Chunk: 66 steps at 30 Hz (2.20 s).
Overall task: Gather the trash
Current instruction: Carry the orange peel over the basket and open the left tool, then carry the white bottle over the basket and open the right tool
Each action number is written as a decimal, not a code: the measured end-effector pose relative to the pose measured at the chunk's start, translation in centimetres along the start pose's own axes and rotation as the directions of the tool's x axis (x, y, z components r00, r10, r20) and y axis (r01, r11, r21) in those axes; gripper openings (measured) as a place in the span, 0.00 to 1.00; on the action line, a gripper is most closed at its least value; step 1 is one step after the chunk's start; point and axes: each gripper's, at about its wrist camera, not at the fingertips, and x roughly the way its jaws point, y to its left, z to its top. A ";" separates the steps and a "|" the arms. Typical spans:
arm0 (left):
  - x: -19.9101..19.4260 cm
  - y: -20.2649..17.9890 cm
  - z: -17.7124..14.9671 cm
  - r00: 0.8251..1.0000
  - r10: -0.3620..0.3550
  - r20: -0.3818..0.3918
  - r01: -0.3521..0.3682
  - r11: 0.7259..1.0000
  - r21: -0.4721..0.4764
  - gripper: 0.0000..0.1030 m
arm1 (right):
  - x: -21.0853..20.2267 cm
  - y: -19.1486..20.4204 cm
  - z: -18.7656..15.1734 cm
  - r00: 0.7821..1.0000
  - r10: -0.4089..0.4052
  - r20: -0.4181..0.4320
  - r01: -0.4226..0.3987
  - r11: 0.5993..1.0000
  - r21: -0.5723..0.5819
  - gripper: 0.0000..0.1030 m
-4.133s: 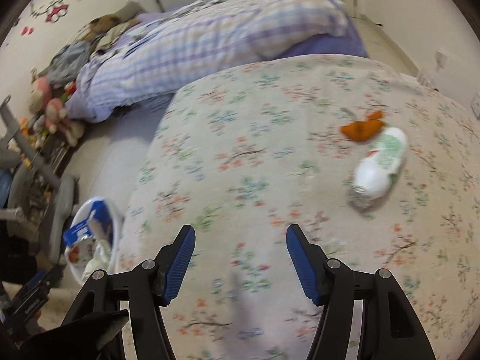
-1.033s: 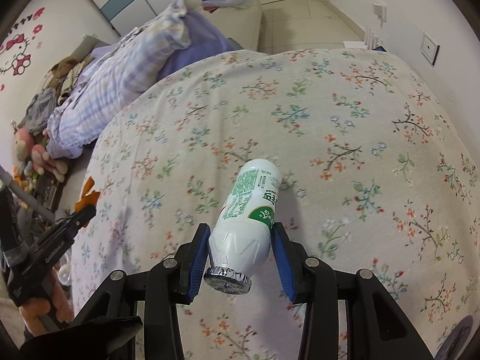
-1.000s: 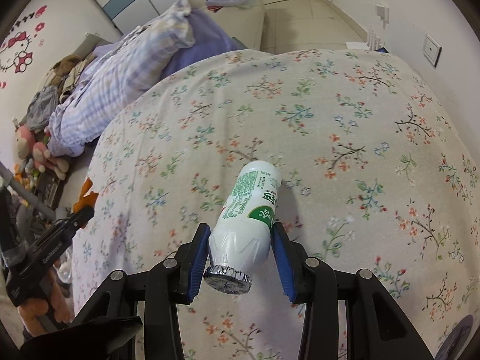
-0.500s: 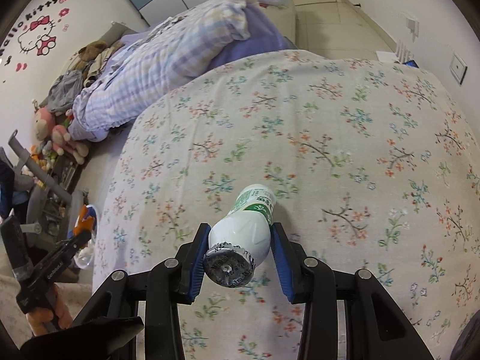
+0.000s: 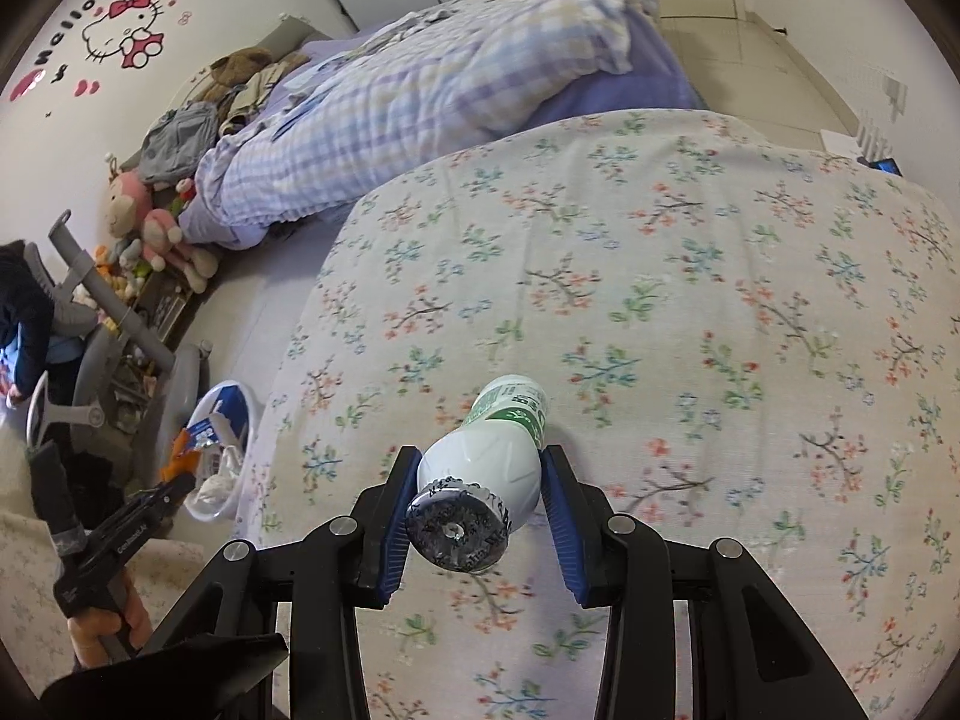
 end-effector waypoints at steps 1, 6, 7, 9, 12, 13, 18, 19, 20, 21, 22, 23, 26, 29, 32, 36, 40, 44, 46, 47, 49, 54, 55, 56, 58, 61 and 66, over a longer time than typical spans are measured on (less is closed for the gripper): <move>0.1 0.4 0.1 1.000 0.008 -0.003 -0.008 1.000 -0.011 0.20 | 0.2 0.6 0.0 1.000 0.006 -0.003 -0.006 1.000 -0.008 0.40; 0.8 2.7 0.2 0.999 0.041 -0.018 -0.042 0.997 -0.071 0.20 | 1.6 3.3 0.0 0.999 0.037 -0.021 -0.038 0.998 -0.053 0.40; 0.9 3.1 0.2 0.999 0.046 -0.020 -0.048 0.995 -0.083 0.20 | 1.9 3.8 0.0 0.999 0.044 -0.025 -0.046 0.997 -0.060 0.40; 1.0 3.6 0.2 0.998 0.056 -0.023 -0.058 0.994 -0.097 0.20 | 2.4 4.5 0.0 0.998 0.056 -0.034 -0.058 0.996 -0.071 0.40; 1.1 4.3 0.3 0.998 0.065 -0.026 -0.068 0.991 -0.114 0.20 | 3.2 5.6 -0.1 0.996 0.069 -0.049 -0.073 0.994 -0.084 0.40; 1.2 4.4 0.3 0.997 0.068 -0.027 -0.070 0.991 -0.118 0.20 | 3.3 5.9 -0.1 0.996 0.071 -0.052 -0.075 0.993 -0.087 0.40; 1.5 5.3 0.4 0.997 0.074 -0.037 -0.078 0.988 -0.135 0.20 | 4.1 7.0 0.0 0.994 0.087 -0.064 -0.092 0.991 -0.096 0.40; 1.6 5.4 0.4 0.996 0.074 -0.040 -0.079 0.987 -0.139 0.20 | 4.2 7.2 0.0 0.994 0.088 -0.066 -0.094 0.991 -0.098 0.40; 1.7 5.6 0.5 0.996 0.073 -0.043 -0.078 0.987 -0.140 0.20 | 4.4 7.4 0.0 0.994 0.087 -0.068 -0.094 0.991 -0.100 0.40; 1.7 5.7 0.5 0.996 0.072 -0.046 -0.078 0.987 -0.140 0.20 | 4.6 7.5 0.0 0.994 0.086 -0.071 -0.093 0.990 -0.102 0.40; 1.7 5.8 0.5 0.996 0.073 -0.048 -0.079 0.987 -0.140 0.20 | 4.8 7.6 -0.1 0.994 0.086 -0.073 -0.093 0.990 -0.102 0.40; 1.8 5.9 0.4 0.996 0.071 -0.053 -0.078 0.987 -0.139 0.20 | 4.9 7.7 0.0 0.993 0.085 -0.076 -0.093 0.990 -0.103 0.40; 2.1 6.5 0.3 0.996 0.066 -0.066 -0.075 0.987 -0.142 0.20 | 5.2 8.1 -0.1 0.993 0.084 -0.081 -0.092 0.990 -0.105 0.40; 2.2 7.0 0.2 0.995 0.055 -0.077 -0.066 0.986 -0.152 0.20 | 5.3 8.6 -0.1 0.993 0.089 -0.081 -0.098 0.989 -0.111 0.40; 2.2 7.5 0.2 0.996 0.045 -0.080 -0.057 0.986 -0.157 0.20 | 5.4 9.5 0.0 0.991 0.103 -0.083 -0.112 0.987 -0.119 0.40; 2.7 8.5 0.5 0.995 0.044 -0.090 -0.060 0.983 -0.176 0.20 | 5.8 10.7 -0.2 0.990 0.113 -0.087 -0.124 0.984 -0.129 0.40; 3.2 9.8 0.7 0.995 0.039 -0.093 -0.057 0.978 -0.203 0.21 | 6.4 12.0 -0.5 0.988 0.125 -0.094 -0.137 0.981 -0.137 0.40; 3.6 10.6 1.0 0.996 0.026 -0.085 -0.044 0.976 -0.215 0.42 | 7.1 13.4 -0.6 0.986 0.139 -0.096 -0.152 0.977 -0.151 0.40; 3.3 10.9 0.9 0.996 0.020 -0.084 -0.039 0.973 -0.228 0.74 | 7.5 14.0 -0.7 0.984 0.148 -0.100 -0.162 0.975 -0.149 0.40; 2.8 11.0 0.9 0.997 0.037 -0.062 -0.050 0.973 -0.225 0.76 | 7.6 14.2 -0.7 0.983 0.153 -0.102 -0.167 0.975 -0.148 0.40; 2.1 11.1 0.8 0.997 0.064 -0.050 -0.073 0.975 -0.212 0.76 | 8.0 15.0 -0.7 0.980 0.165 -0.109 -0.180 0.972 -0.148 0.40; 0.9 12.4 -0.1 0.988 0.138 -0.069 -0.150 0.962 -0.227 0.81 | 9.6 18.1 -1.1 0.969 0.204 -0.141 -0.225 0.962 -0.154 0.40; 0.8 12.6 -0.3 0.985 0.156 -0.076 -0.169 0.959 -0.226 0.82 | 10.0 18.9 -1.3 0.966 0.211 -0.150 -0.235 0.959 -0.162 0.40; 0.7 12.8 -0.5 0.980 0.177 -0.086 -0.192 0.956 -0.221 0.82 | 10.5 19.8 -1.4 0.963 0.218 -0.160 -0.244 0.955 -0.170 0.40; 0.5 13.2 -0.8 0.972 0.212 -0.102 -0.229 0.952 -0.204 0.83 | 11.5 21.6 -1.9 0.955 0.234 -0.181 -0.267 0.946 -0.183 0.40; 0.4 13.9 -1.3 0.961 0.251 -0.116 -0.269 0.946 -0.183 0.83 | 13.2 24.2 -2.4 0.943 0.258 -0.211 -0.299 0.935 -0.193 0.40; 0.2 15.4 -1.6 0.963 0.238 -0.129 -0.260 0.944 -0.204 0.83 | 15.5 27.6 -2.9 0.928 0.278 -0.247 -0.331 0.921 -0.204 0.40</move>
